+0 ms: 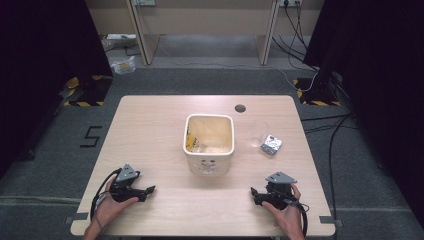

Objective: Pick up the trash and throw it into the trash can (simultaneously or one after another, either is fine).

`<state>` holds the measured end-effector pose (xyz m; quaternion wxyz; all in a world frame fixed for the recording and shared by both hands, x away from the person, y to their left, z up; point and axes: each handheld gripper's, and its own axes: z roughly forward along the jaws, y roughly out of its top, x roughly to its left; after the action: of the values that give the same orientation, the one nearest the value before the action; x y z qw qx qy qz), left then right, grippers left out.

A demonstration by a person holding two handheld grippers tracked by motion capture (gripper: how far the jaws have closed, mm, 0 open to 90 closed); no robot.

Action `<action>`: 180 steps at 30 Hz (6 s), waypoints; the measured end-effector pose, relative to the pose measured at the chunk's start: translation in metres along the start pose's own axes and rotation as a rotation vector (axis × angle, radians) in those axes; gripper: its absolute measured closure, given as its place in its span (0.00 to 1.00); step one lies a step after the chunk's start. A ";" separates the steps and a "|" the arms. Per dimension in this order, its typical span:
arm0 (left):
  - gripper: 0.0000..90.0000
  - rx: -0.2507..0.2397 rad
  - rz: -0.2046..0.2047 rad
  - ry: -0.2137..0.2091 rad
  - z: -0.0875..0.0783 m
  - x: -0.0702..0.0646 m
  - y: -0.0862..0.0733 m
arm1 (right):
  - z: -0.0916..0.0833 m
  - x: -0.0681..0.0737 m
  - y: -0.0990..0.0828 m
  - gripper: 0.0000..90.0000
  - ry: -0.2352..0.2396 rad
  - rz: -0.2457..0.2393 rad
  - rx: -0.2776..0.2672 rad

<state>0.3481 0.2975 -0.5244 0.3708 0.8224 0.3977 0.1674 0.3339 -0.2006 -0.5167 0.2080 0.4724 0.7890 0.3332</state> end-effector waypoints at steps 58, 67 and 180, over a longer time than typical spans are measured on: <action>0.15 0.000 0.000 0.000 0.000 0.000 0.000 | -0.002 -0.024 0.145 0.38 -0.094 -0.210 -0.105; 0.15 0.000 0.000 0.000 0.000 0.000 0.000 | 0.029 -0.031 0.151 0.53 -0.115 -0.242 -0.063; 0.15 -0.001 -0.001 0.000 0.000 0.000 0.000 | -0.049 0.065 0.239 0.92 0.147 -0.510 -0.314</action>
<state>0.3482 0.2975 -0.5244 0.3715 0.8219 0.3980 0.1674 0.4170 -0.0801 -0.3113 0.2975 0.1957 0.8340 0.4214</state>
